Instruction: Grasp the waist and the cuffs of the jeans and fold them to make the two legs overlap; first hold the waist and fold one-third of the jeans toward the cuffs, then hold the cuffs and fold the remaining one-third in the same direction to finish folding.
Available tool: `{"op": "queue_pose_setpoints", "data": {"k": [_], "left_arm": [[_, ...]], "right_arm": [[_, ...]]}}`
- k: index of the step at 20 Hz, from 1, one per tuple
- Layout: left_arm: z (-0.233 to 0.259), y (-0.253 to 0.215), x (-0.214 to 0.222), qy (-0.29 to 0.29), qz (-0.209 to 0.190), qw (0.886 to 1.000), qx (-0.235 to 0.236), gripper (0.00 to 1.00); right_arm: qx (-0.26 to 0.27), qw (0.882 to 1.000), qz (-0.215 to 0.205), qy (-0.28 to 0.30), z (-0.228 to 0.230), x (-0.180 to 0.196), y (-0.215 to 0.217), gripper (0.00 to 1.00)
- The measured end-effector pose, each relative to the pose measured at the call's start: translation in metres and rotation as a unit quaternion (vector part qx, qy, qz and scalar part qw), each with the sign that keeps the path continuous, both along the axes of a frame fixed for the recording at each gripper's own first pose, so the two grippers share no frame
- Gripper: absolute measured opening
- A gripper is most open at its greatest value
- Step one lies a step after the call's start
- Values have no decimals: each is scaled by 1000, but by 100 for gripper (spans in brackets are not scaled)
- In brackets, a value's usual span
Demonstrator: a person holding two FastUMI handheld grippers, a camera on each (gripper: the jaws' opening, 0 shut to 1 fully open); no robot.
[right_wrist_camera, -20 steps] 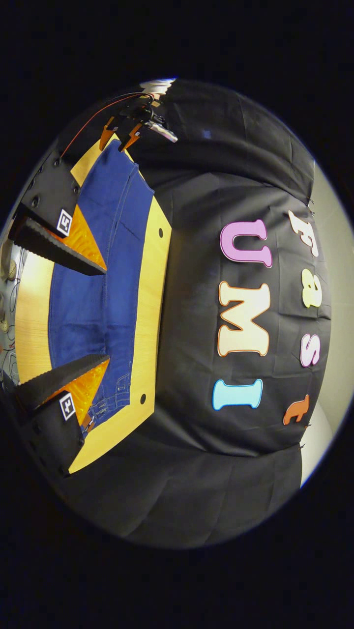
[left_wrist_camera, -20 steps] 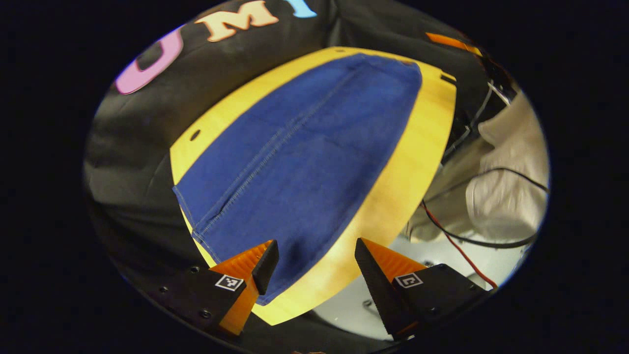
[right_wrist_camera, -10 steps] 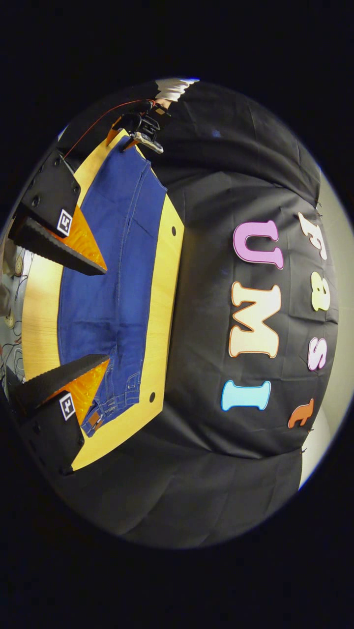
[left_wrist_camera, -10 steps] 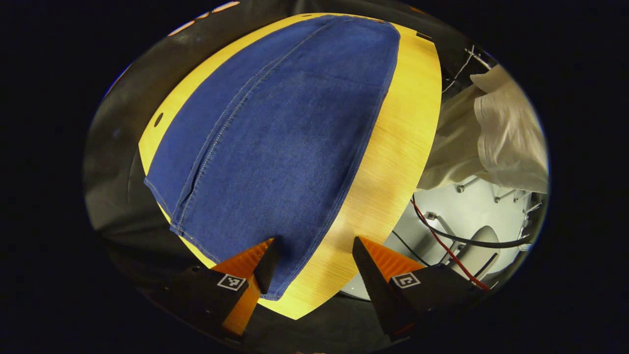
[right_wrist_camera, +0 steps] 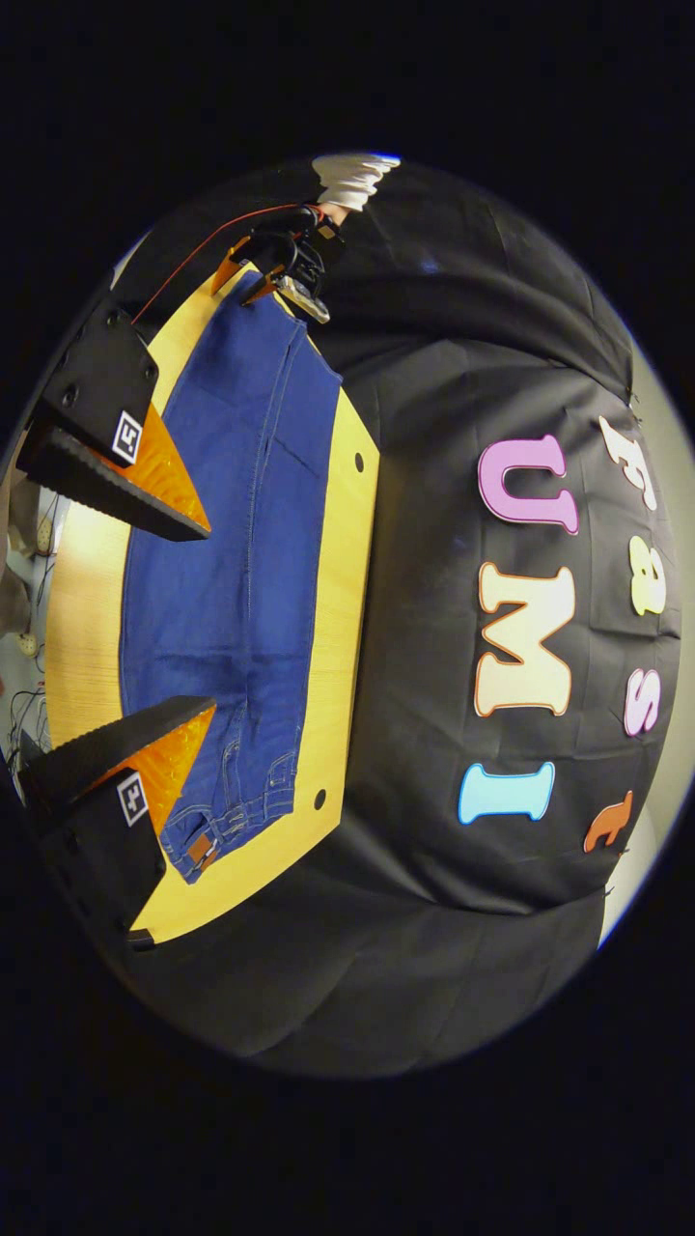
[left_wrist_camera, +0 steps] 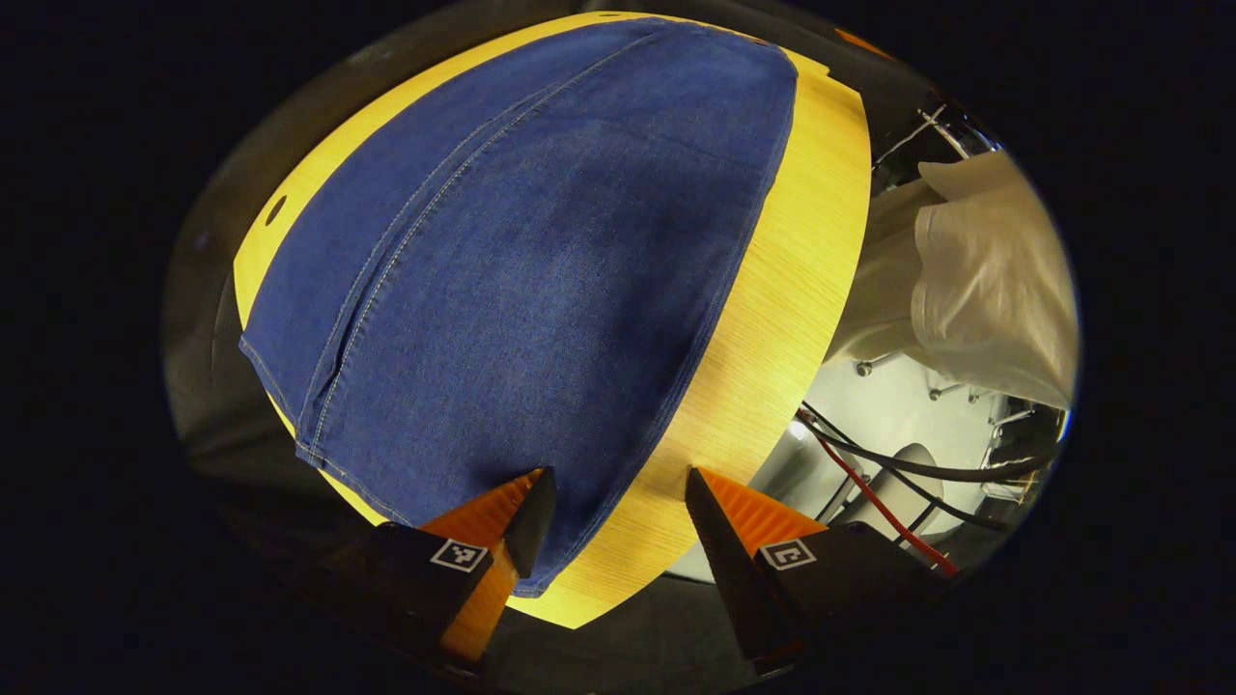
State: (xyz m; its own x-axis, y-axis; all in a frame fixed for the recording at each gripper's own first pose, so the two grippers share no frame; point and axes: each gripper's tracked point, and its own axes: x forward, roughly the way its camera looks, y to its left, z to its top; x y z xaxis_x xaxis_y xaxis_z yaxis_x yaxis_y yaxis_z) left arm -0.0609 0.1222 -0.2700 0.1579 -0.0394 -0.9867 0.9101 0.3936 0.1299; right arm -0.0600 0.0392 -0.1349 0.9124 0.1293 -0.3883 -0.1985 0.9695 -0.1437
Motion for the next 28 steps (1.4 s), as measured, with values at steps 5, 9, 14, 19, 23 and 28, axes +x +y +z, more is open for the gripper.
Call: {"op": "queue_pose_setpoints", "data": {"k": [5, 9, 14, 19, 23, 28], "left_arm": [[3, 0, -1, -1, 2, 1000, 8, 82], [2, -1, 11, -9, 13, 1000, -1, 49], [3, 5, 25, -21, 18, 1000, -14, 5], [5, 4, 27, 1, 44, 999, -27, 0], [6, 5, 28, 3, 71, 997, -27, 0], [5, 5, 29, -6, 94, 995, -22, 0]], "right_arm": [[18, 1000, -2, 10, -6, 8, 8, 99], [27, 1000, -7, 9, -4, 18, 15, 99], [40, 999, -6, 12, -7, 29, 26, 99], [62, 998, 23, 23, -14, 55, 41, 99], [13, 997, 66, 50, -28, 79, 17, 99], [-80, 980, 138, 117, -53, 97, -41, 99]]}}
